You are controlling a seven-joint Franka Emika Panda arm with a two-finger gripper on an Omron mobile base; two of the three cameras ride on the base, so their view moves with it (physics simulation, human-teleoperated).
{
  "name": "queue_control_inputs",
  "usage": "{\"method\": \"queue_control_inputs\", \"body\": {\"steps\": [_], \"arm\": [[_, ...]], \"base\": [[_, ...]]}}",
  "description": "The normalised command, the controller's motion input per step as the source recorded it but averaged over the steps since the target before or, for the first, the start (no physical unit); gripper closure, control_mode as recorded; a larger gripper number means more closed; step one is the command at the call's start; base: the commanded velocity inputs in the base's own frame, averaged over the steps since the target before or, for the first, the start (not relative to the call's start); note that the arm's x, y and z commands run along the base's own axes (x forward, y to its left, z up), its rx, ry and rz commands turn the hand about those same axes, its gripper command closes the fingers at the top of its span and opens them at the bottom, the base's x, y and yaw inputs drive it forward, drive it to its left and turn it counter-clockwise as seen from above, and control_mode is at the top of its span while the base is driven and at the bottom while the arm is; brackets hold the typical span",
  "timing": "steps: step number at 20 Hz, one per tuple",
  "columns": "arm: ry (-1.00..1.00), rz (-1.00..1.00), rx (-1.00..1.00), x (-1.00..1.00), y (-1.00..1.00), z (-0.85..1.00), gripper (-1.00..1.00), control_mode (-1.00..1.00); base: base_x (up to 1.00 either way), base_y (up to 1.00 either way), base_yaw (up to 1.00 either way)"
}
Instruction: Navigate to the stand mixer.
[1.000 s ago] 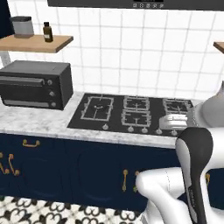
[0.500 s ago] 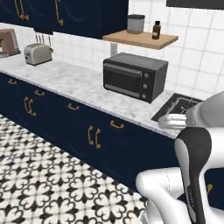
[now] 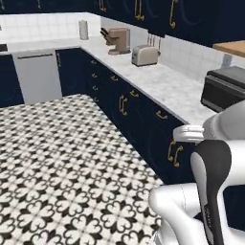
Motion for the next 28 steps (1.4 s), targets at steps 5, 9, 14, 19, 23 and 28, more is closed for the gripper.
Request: {"method": "queue_control_inputs", "body": {"steps": [5,9,14,19,23,28], "arm": [[0.0,0.0,0.0,0.0,0.0,0.0,-1.0,1.0],[0.0,0.0,0.0,0.0,0.0,0.0,-1.0,1.0],[0.0,0.0,0.0,0.0,0.0,0.0,-1.0,1.0],[0.0,0.0,0.0,0.0,0.0,0.0,-1.0,1.0],[0.0,0.0,0.0,0.0,0.0,0.0,-1.0,1.0],[0.0,0.0,0.0,0.0,0.0,0.0,-1.0,1.0]], "base": [[0.98,-0.11,0.73],[0.76,-0.19,0.8],[0.85,-0.2,0.78],[0.95,-0.28,0.74],[0.96,-0.32,0.77],[0.97,-0.86,0.56]]}}
